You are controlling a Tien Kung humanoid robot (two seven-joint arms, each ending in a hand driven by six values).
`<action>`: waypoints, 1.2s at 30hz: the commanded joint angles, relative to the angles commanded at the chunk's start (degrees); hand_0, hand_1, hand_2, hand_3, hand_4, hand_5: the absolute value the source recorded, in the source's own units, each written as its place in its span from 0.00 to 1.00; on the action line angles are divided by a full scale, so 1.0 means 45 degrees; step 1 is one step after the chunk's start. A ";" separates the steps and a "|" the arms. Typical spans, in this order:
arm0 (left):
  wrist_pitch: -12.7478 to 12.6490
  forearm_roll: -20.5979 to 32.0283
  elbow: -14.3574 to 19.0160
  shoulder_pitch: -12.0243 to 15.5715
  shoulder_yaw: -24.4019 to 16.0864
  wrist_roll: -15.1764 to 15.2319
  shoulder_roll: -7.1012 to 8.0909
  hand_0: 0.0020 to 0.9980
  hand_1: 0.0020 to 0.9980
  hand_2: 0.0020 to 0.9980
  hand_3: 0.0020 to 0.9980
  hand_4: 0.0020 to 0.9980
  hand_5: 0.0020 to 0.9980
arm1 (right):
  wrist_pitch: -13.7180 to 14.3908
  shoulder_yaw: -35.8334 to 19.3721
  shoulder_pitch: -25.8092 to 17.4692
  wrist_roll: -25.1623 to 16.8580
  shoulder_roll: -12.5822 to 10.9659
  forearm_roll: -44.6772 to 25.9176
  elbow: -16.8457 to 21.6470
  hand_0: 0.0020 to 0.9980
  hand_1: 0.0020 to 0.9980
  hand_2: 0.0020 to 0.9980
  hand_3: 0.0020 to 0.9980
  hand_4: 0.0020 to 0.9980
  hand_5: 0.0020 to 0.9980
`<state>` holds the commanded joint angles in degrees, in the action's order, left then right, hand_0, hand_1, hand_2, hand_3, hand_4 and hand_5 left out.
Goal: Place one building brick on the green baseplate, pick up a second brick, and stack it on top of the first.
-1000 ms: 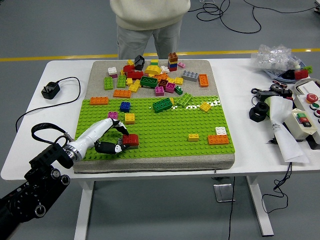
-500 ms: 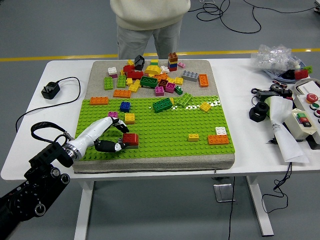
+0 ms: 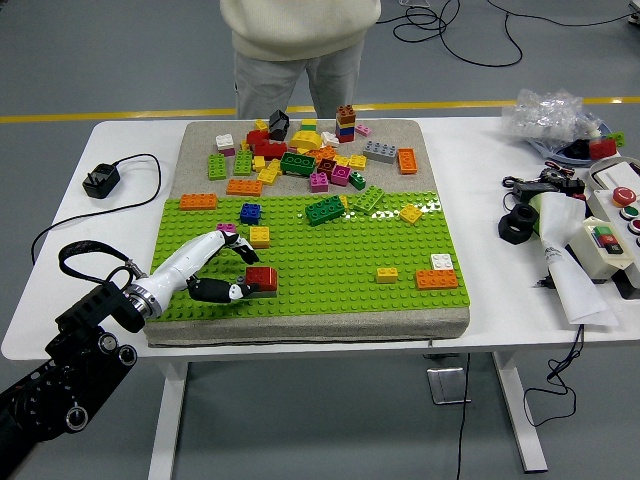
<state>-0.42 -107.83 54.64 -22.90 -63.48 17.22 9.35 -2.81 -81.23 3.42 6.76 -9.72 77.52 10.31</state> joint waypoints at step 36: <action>0.0638 -0.2136 0.2556 0.1201 -0.0237 -0.0943 0.0745 1.00 1.00 1.00 0.62 1.00 0.75 | -0.0022 -0.0011 -0.0021 0.0015 -0.0025 -0.0045 0.0000 0.76 0.69 0.73 0.70 0.95 0.69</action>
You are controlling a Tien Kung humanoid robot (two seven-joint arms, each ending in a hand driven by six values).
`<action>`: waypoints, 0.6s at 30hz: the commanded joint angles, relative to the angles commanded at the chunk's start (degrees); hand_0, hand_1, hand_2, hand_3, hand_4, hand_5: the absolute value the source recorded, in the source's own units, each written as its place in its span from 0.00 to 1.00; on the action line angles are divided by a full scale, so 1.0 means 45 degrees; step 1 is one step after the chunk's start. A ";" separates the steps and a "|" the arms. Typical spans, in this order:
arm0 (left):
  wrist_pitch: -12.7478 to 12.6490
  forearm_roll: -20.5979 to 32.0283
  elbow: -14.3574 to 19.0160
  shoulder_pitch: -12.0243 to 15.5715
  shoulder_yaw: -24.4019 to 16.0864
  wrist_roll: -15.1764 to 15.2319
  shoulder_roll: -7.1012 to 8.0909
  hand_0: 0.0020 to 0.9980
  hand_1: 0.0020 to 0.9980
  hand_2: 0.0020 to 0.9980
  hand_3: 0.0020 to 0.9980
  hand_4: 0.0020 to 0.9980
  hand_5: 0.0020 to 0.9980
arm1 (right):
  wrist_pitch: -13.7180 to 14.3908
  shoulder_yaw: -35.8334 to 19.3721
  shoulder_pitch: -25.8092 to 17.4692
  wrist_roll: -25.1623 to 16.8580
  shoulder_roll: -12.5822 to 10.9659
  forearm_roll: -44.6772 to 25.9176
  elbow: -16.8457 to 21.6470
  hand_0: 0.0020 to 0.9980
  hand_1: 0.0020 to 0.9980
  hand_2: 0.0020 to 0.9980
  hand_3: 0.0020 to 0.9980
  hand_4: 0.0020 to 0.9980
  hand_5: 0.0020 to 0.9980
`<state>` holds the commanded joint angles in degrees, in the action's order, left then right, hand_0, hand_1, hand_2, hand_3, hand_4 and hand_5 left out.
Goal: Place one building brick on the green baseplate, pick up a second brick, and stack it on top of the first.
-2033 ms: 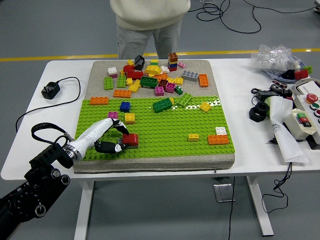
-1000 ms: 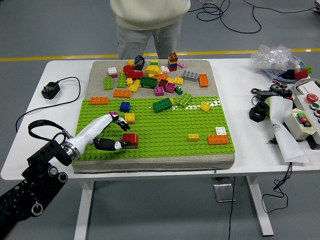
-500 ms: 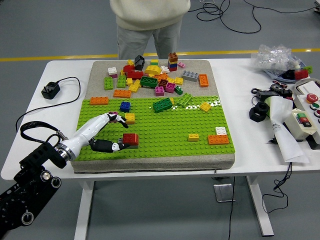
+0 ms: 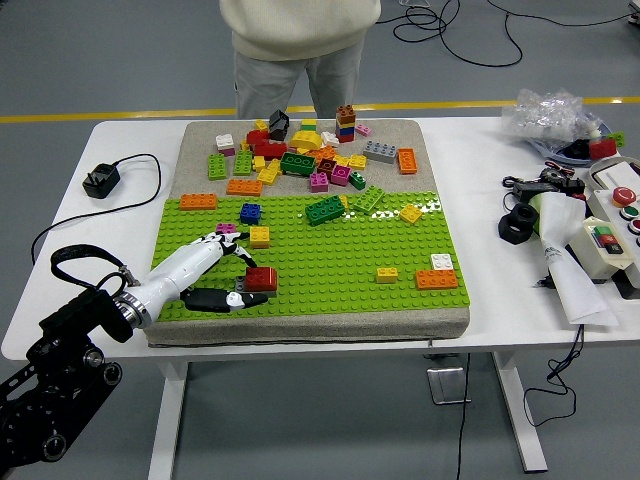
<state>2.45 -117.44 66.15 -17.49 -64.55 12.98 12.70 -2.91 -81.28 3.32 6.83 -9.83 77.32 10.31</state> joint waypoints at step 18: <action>-0.0103 0.0071 -0.0588 -0.0090 0.0293 -0.0025 -0.0172 1.00 1.00 1.00 0.62 1.00 0.75 | 0.0013 0.0056 0.0011 -0.0005 0.0021 -0.0003 0.0000 0.76 0.69 0.73 0.70 0.95 0.69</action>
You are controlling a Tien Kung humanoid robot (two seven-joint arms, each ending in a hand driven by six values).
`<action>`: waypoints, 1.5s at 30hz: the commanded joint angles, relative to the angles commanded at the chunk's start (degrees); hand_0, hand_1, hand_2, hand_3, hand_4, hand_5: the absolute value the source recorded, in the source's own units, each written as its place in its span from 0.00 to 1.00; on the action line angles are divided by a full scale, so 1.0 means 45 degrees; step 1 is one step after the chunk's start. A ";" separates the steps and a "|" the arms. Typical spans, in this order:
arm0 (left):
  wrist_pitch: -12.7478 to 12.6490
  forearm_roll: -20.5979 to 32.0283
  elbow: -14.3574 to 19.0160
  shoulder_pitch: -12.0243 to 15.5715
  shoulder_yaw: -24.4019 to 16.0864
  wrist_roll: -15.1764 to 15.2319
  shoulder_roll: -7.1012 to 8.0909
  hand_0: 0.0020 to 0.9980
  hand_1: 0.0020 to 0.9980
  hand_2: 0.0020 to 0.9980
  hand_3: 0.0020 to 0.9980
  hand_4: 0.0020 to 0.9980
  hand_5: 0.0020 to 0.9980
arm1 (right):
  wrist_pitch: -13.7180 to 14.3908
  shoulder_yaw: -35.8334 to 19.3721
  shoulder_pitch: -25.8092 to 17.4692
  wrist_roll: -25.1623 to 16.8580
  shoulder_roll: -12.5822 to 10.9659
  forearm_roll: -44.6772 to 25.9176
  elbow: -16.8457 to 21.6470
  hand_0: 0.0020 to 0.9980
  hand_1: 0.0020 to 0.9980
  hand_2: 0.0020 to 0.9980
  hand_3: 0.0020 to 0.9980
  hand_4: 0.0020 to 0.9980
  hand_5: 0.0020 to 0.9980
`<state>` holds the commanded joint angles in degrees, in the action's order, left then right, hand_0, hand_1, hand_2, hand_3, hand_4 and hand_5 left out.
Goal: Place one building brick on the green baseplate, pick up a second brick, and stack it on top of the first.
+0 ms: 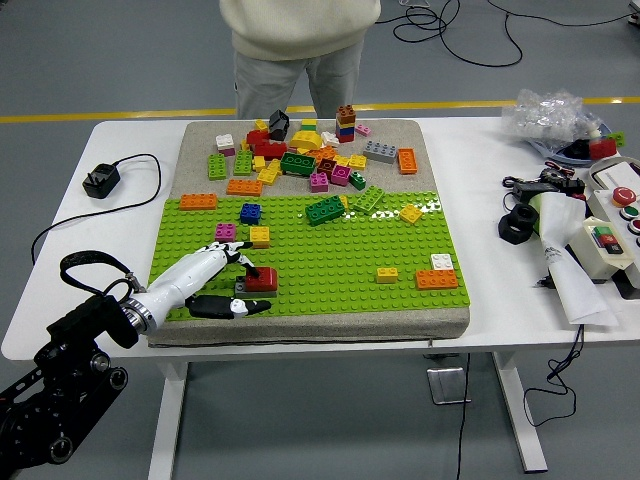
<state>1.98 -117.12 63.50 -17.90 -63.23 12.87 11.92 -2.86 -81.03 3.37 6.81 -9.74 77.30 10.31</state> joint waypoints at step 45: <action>0.0294 -0.0393 -0.0527 -0.0216 0.0256 -0.0104 -0.0069 1.00 1.00 0.99 0.61 1.00 0.72 | 0.0012 -0.0009 0.0039 -0.0016 0.0009 -0.0073 0.0000 0.76 0.69 0.73 0.70 0.95 0.69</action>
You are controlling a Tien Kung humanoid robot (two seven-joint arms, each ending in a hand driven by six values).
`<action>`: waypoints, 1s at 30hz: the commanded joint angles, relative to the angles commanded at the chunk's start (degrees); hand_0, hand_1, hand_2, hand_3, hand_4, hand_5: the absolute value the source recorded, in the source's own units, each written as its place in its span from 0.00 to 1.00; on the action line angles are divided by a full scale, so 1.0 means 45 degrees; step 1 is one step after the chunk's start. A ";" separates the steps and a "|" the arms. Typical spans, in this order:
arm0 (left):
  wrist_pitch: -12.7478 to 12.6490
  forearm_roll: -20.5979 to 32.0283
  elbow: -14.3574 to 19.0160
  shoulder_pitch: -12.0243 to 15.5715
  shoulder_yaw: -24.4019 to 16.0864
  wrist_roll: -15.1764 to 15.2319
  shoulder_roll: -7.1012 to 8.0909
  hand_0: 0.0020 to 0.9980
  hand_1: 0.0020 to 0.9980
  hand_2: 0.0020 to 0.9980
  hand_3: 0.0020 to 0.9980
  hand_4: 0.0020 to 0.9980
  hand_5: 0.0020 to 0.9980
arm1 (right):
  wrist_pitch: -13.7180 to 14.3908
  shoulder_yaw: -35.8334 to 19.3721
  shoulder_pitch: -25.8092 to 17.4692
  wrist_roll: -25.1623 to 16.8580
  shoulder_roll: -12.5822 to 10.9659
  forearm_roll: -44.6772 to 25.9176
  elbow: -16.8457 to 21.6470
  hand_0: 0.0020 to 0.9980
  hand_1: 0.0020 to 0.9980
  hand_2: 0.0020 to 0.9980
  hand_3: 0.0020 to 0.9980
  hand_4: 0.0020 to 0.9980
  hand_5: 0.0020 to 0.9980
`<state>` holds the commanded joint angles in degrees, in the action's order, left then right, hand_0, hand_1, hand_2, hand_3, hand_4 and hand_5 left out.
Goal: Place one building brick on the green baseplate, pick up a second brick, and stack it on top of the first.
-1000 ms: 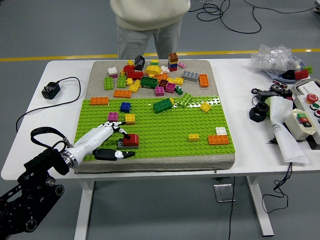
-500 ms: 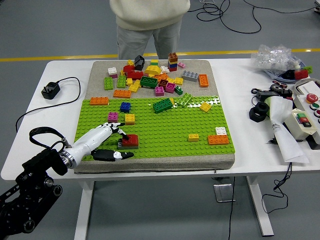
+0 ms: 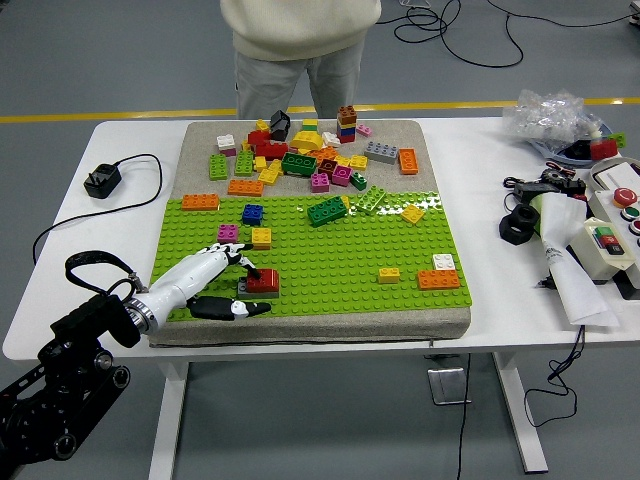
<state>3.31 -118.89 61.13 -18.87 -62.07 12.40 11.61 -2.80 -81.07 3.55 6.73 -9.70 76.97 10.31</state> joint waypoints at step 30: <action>-0.0389 0.0944 0.0415 -0.1290 -0.1257 0.0186 0.0432 1.00 0.90 0.85 0.70 1.00 0.63 | 0.0010 0.0019 0.0048 0.0006 -0.0005 0.0004 0.0000 0.76 0.69 0.73 0.70 0.95 0.69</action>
<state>1.56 -114.65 63.00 -24.68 -67.73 13.24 13.56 -2.76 -80.99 3.76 6.76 -9.72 76.99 10.31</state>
